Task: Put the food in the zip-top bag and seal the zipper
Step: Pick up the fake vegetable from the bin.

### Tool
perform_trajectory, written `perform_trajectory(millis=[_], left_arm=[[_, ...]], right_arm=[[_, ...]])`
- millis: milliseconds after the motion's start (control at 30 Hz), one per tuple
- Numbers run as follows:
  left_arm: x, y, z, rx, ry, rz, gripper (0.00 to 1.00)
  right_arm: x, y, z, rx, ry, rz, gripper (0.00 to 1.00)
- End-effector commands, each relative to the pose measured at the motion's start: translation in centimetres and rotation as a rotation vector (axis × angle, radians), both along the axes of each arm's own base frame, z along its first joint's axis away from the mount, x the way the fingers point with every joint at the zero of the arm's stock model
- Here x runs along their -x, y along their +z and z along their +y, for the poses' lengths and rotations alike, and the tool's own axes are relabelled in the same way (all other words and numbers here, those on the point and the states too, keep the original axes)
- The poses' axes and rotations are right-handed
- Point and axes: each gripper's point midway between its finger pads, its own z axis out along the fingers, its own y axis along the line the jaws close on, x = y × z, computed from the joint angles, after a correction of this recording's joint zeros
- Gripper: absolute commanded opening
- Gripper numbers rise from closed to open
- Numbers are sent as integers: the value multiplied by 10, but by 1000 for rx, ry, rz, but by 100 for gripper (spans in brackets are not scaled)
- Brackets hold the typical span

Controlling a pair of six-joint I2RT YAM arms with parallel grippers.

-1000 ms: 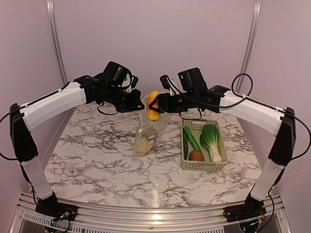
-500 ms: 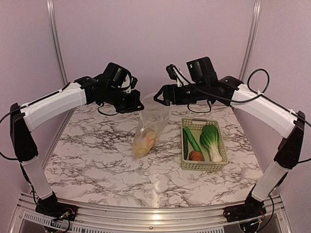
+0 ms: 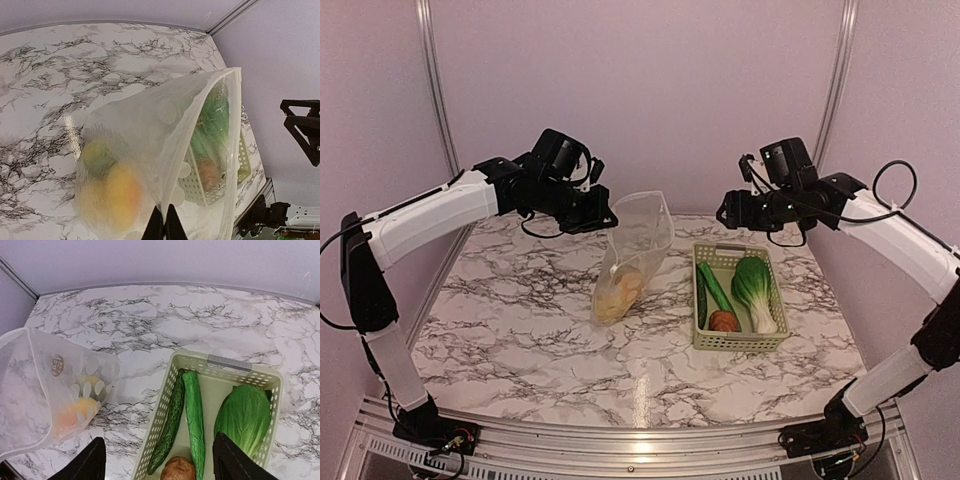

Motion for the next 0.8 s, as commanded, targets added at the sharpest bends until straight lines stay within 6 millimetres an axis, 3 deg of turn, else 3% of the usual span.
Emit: perform_trajectory(millis=[0, 167, 367, 767], left_arm=[[-1, 4, -1, 25, -6, -5, 0], [0, 4, -2, 27, -7, -2, 0], [1, 3, 1, 22, -8, -5, 0], [2, 4, 3, 23, -5, -6, 0]], right_arm=[[2, -36, -52, 78, -162, 106, 69], [6, -84, -81, 144, -206, 219, 64], [10, -130, -99, 229, -218, 324, 60], [-26, -168, -117, 309, -212, 409, 60]])
